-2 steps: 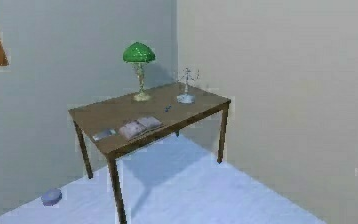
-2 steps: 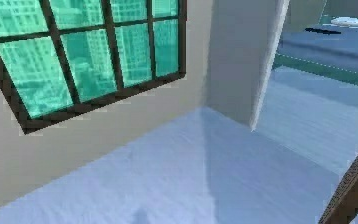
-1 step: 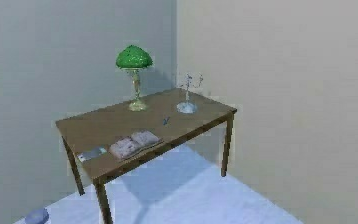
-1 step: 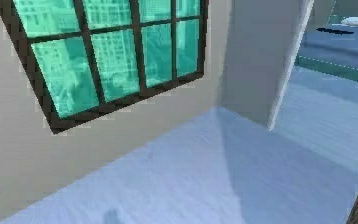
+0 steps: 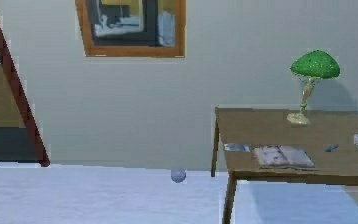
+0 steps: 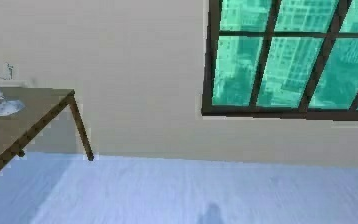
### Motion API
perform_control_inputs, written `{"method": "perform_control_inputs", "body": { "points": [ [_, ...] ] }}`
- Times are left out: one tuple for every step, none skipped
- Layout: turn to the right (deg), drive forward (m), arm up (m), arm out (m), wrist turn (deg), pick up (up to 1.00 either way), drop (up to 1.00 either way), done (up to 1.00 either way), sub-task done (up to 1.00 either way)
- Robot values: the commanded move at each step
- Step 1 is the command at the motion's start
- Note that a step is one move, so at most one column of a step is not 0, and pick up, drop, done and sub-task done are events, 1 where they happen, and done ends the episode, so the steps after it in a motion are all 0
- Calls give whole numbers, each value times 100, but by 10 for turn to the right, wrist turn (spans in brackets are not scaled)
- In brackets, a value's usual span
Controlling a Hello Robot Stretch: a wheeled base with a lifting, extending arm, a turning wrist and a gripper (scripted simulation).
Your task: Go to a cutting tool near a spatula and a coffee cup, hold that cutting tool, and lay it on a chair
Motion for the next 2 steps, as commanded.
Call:
{"method": "perform_control_inputs", "body": {
  "points": [
    [-450, 0, 0, 0, 0, 0, 0, 0, 0],
    [-30, 0, 0, 0, 0, 0, 0, 0, 0]
  ]
}}
